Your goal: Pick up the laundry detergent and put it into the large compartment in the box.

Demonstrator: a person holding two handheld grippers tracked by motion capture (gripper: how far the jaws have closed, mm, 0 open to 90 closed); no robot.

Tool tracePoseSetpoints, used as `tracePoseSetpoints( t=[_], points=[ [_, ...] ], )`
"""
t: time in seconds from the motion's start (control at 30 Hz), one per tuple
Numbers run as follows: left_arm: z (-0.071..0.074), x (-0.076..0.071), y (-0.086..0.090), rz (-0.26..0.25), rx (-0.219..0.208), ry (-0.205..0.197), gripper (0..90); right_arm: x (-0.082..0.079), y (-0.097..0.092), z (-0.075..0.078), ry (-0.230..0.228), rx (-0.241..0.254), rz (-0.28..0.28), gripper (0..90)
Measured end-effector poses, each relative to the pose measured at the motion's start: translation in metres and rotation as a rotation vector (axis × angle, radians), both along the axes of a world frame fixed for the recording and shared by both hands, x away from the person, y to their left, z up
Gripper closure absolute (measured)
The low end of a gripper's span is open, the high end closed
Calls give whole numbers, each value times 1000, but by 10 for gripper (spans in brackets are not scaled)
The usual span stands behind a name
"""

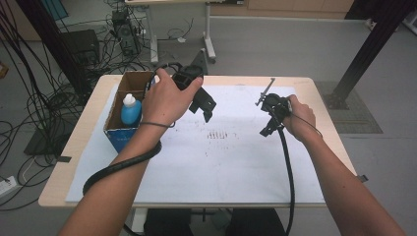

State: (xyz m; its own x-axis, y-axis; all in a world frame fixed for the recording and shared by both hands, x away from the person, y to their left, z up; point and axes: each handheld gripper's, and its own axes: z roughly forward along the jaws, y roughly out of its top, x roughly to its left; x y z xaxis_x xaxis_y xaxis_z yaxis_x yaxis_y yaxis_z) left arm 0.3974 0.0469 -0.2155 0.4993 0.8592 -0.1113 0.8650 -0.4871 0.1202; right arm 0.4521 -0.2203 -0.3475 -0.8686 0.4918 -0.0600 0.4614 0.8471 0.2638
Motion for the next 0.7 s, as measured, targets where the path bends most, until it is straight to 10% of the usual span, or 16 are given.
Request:
tracePoseSetpoints(
  t=[0.7],
  points=[
    [-61, -10, -26, -61, -3, 19, 48, -1, -9, 2, -2, 4, -14, 77]
  ],
)
